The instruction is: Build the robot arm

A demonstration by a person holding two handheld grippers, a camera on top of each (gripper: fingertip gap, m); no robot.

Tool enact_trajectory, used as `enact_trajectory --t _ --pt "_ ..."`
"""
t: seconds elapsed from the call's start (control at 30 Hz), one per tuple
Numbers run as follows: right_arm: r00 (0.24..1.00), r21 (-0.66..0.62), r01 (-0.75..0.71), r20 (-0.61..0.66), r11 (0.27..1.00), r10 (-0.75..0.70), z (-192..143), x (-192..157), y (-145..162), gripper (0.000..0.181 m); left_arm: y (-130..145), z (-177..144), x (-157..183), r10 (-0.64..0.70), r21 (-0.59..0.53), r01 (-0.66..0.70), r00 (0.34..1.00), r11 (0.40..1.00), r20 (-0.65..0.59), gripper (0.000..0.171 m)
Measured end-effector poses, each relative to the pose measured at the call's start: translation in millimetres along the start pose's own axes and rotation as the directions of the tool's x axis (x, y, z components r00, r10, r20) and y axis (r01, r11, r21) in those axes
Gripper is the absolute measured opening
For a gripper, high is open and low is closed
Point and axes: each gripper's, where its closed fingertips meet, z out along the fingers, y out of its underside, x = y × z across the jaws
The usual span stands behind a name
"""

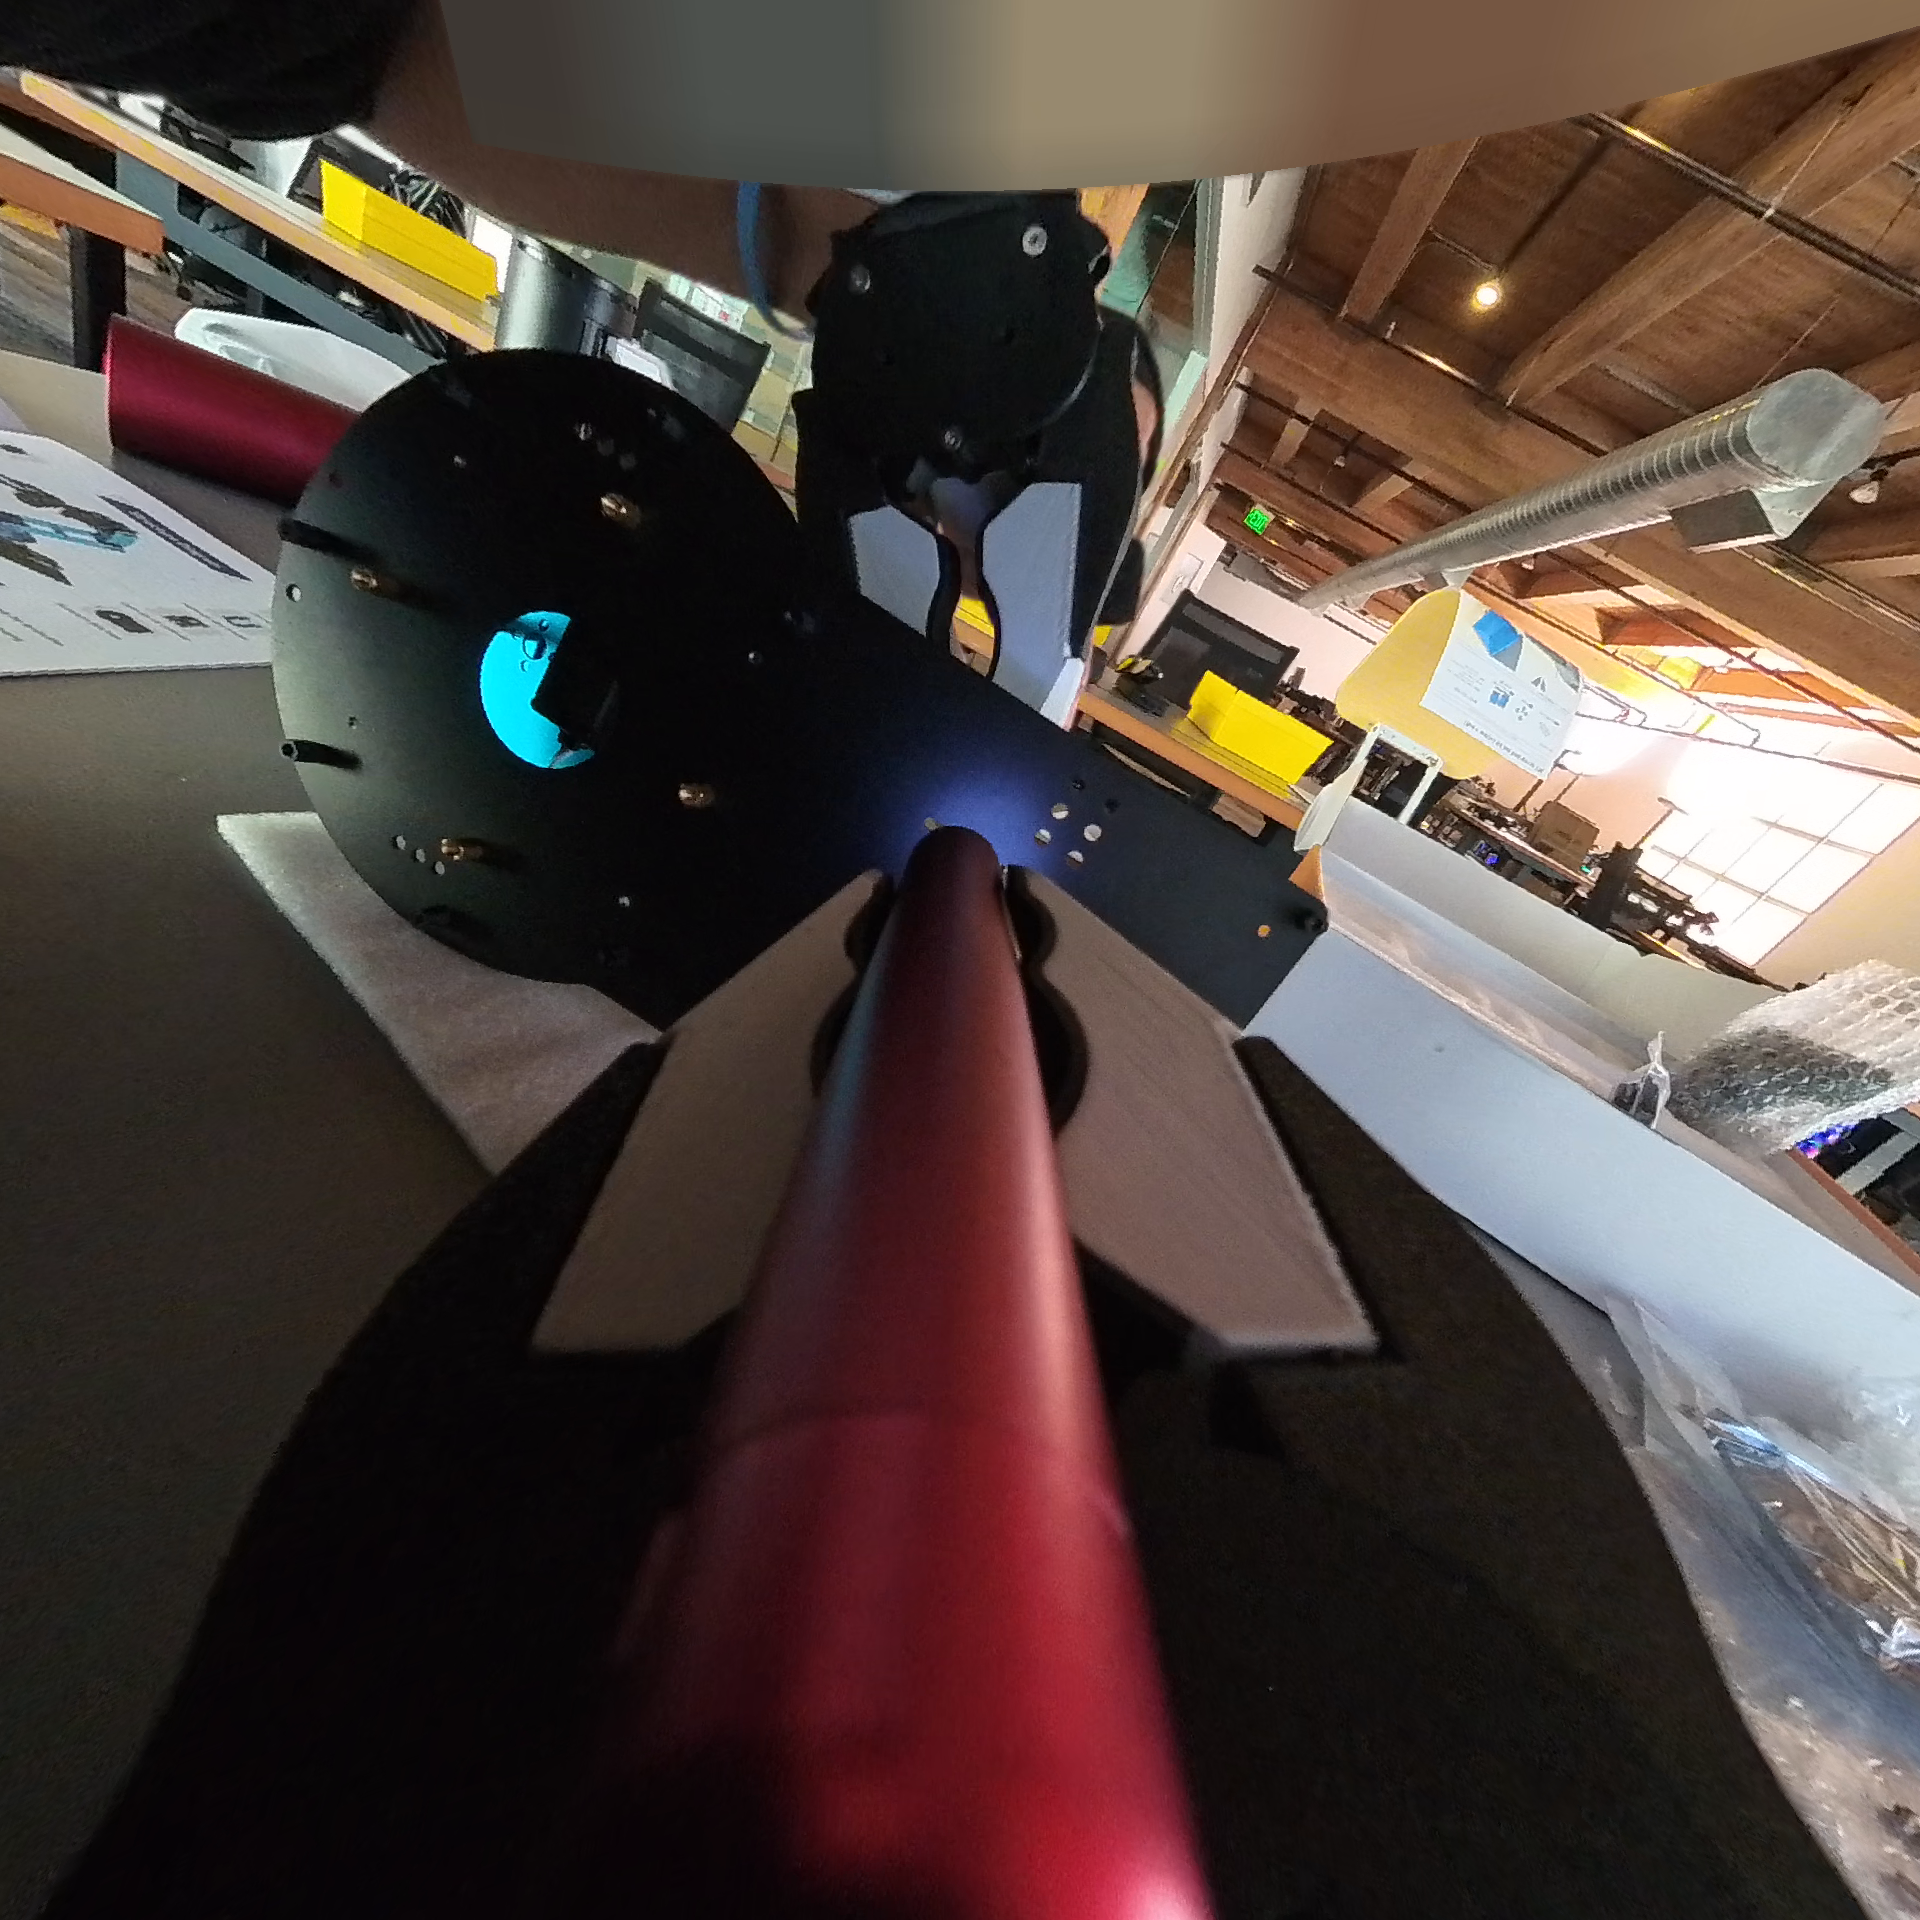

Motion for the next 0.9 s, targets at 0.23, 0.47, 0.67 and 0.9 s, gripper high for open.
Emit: enact_trajectory --t 0.23,0.47,0.67,0.9 --pt "0.999 0.003 -0.034 0.013 0.999 0.034 0.0 1.5 0.5 0.02 -0.2 0.7 0.2 -0.053 0.05 0.052 0.999 0.997 0.002 0.0" --pt "0.999 0.003 -0.04 0.015 0.999 0.04 0.3 1.7 0.6 0.02 13.5 8.3 8.4 -0.04 -0.027 0.039 0.999 0.999 -0.035 0.015" --pt "0.998 0.002 -0.057 0.02 0.998 0.057 0.7 2.4 0.7 0.021 -2.2 8.0 3.9 -0.029 0.024 0.03 1.0 0.999 -0.008 0.017" --pt "0.997 -0.01 -0.074 0.035 0.997 0.074 -0.4 1.6 0.7 0.022 -11.4 8.7 1.4 -0.054 0.054 0.056 0.998 0.997 -0.036 0.002"
